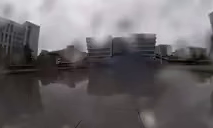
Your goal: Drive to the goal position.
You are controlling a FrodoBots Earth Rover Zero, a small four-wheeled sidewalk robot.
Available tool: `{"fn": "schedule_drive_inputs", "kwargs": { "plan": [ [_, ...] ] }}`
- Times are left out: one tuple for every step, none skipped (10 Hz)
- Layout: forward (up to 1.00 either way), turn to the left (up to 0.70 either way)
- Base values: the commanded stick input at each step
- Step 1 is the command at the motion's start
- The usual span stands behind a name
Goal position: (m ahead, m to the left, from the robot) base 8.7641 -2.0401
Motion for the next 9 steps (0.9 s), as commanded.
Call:
{"fn": "schedule_drive_inputs", "kwargs": {
  "plan": [
    [1.0,0.0],
    [1.0,0.0],
    [1.0,0.0],
    [1.0,0.0],
    [1.0,0.0],
    [1.0,0.0],
    [1.0,0.0],
    [1.0,0.0],
    [1.0,0.0]
  ]
}}
